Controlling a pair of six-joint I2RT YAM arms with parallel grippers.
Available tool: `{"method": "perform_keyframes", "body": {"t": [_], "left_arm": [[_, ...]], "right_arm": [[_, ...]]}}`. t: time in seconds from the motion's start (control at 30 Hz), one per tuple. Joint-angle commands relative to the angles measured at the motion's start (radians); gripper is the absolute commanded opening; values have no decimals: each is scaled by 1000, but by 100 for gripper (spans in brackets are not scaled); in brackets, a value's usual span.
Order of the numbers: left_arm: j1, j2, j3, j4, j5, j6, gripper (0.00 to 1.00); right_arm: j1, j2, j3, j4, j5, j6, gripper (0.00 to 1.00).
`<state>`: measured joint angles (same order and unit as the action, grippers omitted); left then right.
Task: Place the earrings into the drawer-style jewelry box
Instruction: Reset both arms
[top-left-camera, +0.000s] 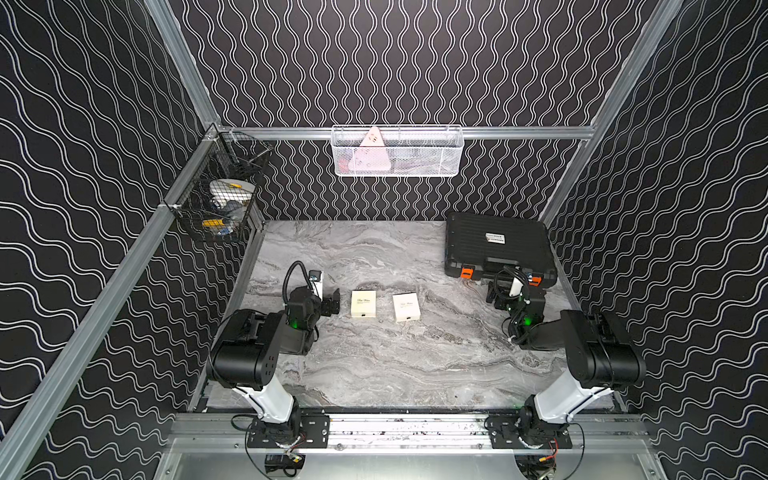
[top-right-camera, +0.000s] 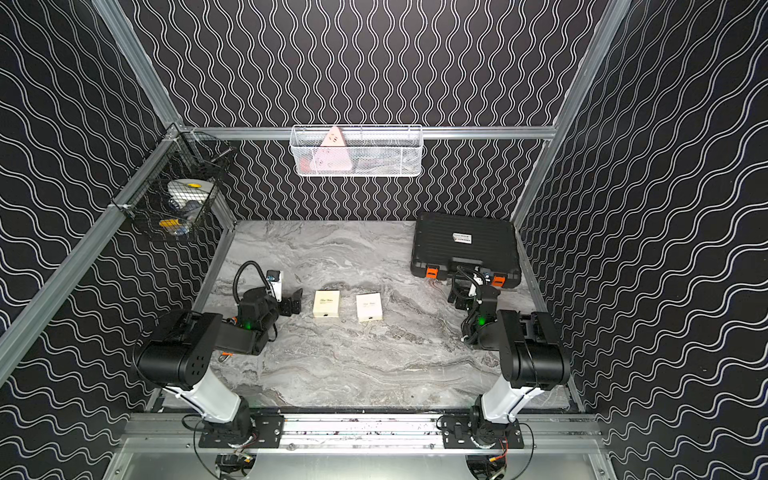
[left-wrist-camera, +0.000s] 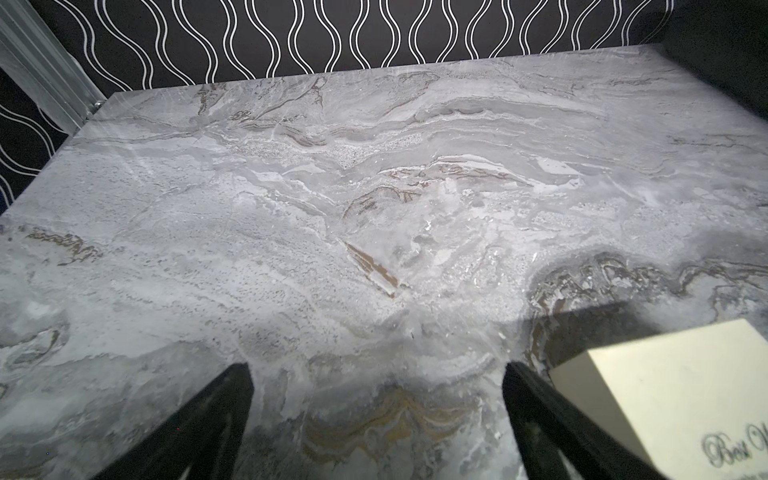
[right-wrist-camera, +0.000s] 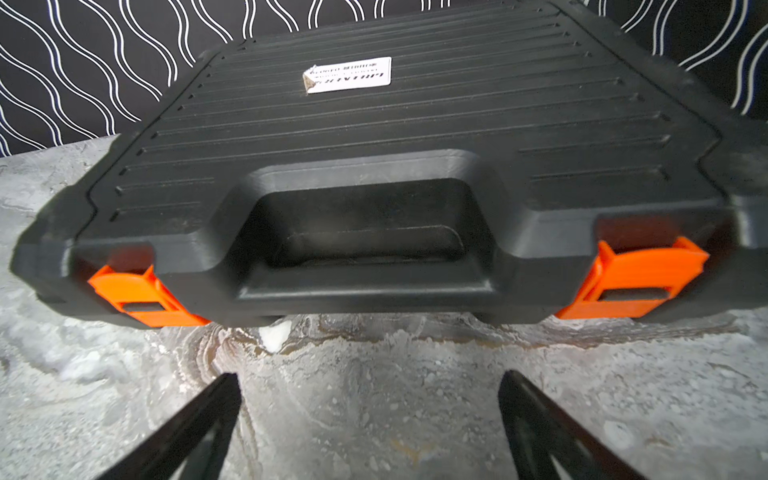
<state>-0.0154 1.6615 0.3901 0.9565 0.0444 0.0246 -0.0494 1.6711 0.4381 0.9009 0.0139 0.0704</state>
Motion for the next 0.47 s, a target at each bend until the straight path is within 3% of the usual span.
{"method": "perform_keyframes", "body": {"t": [0.0, 0.43], "left_arm": [[2, -5, -6, 36, -2, -5, 99], [2, -14, -22, 60, -9, -5, 99]], "right_arm": [[0, 4, 8, -4, -4, 9, 100], [-7, -3, -13, 31, -14, 16, 100]]}}
